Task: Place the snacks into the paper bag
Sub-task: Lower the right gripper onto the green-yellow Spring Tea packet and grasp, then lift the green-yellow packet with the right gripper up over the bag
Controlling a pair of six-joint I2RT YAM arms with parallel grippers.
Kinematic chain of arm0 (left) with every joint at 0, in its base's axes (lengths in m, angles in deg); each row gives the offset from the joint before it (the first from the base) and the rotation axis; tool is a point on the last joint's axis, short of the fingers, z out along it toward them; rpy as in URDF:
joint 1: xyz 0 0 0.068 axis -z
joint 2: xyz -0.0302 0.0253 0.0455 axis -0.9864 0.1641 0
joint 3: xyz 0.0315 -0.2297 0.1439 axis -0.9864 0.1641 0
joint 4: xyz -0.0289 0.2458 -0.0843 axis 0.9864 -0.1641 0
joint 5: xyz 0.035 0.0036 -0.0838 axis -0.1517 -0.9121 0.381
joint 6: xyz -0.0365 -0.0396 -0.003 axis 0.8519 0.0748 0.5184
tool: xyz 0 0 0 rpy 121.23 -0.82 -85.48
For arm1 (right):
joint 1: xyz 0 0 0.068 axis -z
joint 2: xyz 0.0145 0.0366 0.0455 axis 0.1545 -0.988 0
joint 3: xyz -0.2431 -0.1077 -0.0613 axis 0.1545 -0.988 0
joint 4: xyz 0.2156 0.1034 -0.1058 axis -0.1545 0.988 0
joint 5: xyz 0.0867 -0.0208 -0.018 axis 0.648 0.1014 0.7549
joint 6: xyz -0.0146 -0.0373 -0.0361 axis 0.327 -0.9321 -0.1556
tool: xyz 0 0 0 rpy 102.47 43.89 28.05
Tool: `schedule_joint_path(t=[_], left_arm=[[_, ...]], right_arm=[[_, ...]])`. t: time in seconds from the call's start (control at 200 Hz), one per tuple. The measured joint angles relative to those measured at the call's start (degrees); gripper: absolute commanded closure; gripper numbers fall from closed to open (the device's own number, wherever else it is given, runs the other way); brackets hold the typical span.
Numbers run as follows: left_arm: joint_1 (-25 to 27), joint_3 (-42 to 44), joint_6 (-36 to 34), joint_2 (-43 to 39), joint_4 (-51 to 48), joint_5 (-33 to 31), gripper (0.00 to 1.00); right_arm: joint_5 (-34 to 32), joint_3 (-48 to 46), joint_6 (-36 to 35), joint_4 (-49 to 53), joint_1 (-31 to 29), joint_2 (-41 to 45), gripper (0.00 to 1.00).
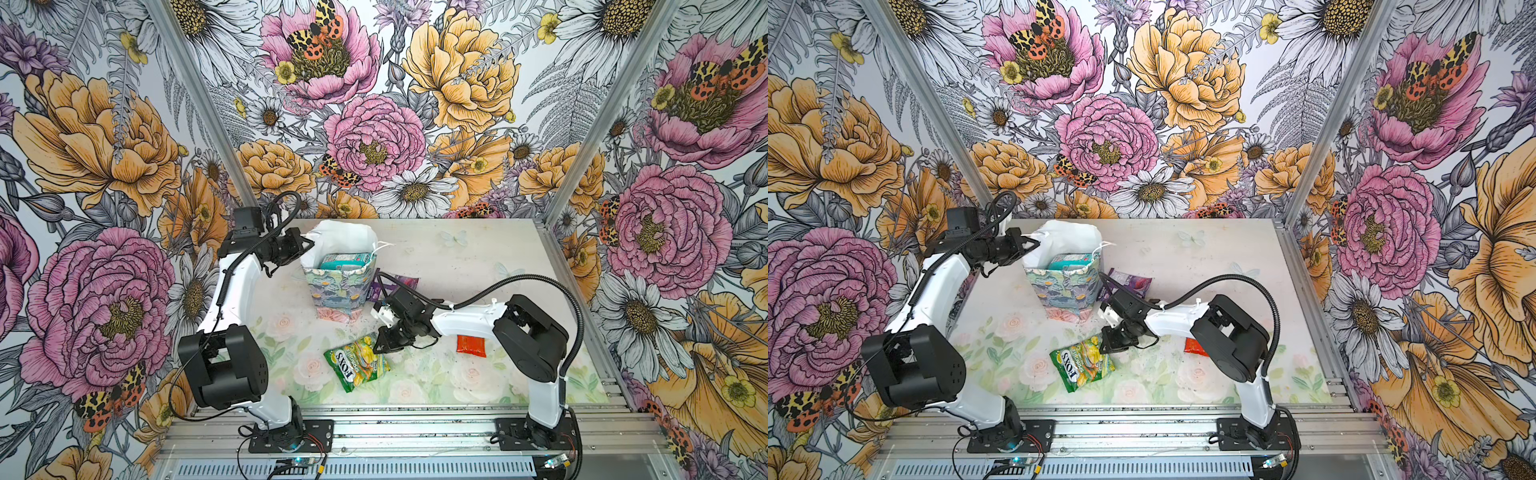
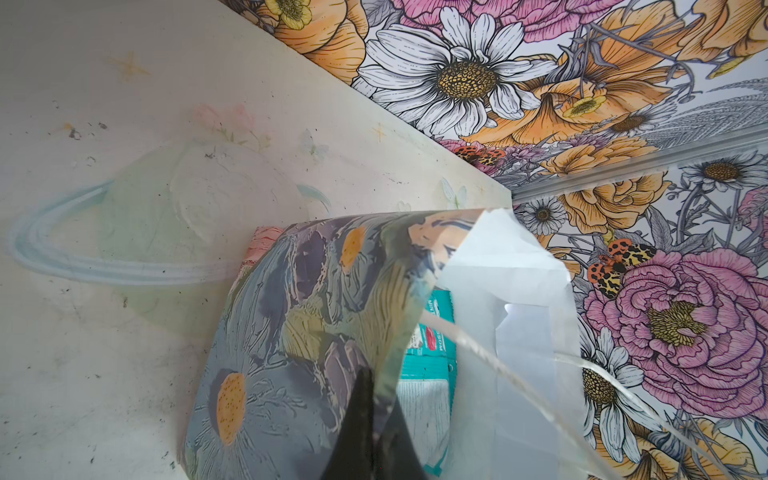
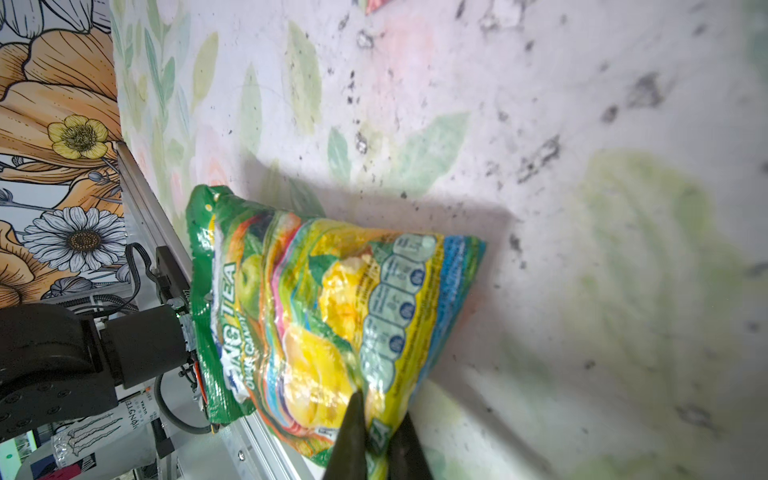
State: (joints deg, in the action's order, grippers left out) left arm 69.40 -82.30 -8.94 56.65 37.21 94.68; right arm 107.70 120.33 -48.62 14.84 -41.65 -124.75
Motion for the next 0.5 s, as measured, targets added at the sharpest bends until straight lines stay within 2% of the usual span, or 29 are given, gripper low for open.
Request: schedule_joint_path(t=[0.5], left_arm=[[0.0, 0.0, 0.0, 0.0, 0.0, 0.0, 1.0]], right_arm=[[-6.6, -0.7, -2.9, 6.8, 7.9, 11.4, 1.0]])
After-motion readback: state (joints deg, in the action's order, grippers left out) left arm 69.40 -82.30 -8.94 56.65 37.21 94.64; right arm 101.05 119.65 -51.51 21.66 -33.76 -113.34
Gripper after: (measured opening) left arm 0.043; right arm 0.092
